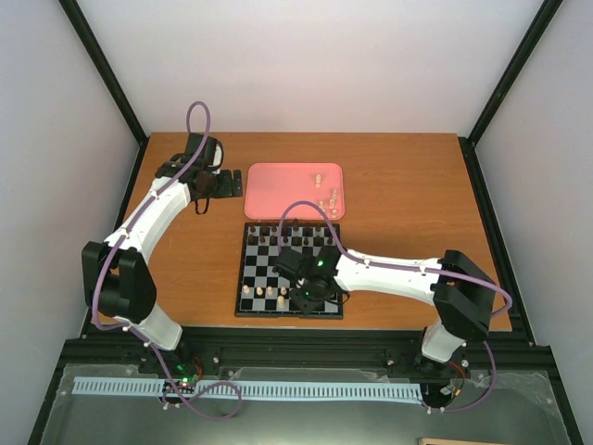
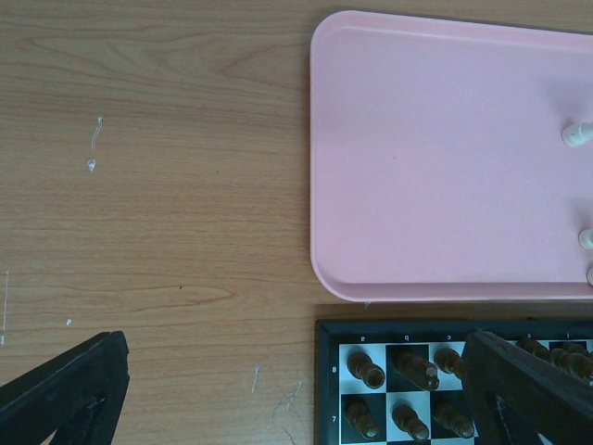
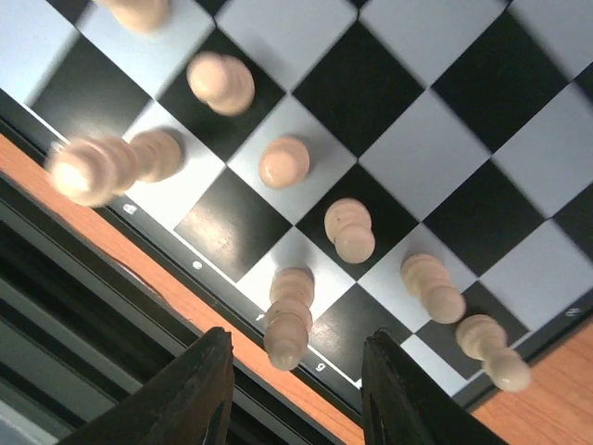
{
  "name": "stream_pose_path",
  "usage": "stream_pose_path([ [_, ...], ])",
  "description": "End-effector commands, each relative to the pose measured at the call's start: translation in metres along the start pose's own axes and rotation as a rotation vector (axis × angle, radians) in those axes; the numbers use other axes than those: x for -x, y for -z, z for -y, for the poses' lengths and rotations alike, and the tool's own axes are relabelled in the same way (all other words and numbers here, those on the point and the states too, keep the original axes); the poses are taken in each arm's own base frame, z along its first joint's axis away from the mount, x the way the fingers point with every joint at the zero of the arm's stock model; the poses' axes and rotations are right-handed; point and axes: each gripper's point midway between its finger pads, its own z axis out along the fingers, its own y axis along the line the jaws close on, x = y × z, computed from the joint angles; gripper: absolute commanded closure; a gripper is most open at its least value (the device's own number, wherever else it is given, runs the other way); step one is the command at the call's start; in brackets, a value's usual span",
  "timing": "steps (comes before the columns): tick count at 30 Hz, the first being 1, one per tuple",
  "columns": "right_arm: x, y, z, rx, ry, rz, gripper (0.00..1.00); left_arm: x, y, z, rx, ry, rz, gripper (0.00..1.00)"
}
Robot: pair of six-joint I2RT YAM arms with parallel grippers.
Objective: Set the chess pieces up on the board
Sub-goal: Place the chess piece on the chessboard, then pick up the chess piece from the storage box.
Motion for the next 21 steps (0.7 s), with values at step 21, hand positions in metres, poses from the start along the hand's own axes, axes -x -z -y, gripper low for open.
stream_pose_path([
  [21,0.051,0.074,0.044,0.054,-0.200,0.151,0.60,0.007,0.006,0.005,-0.027,-0.007,0.029,0.00],
])
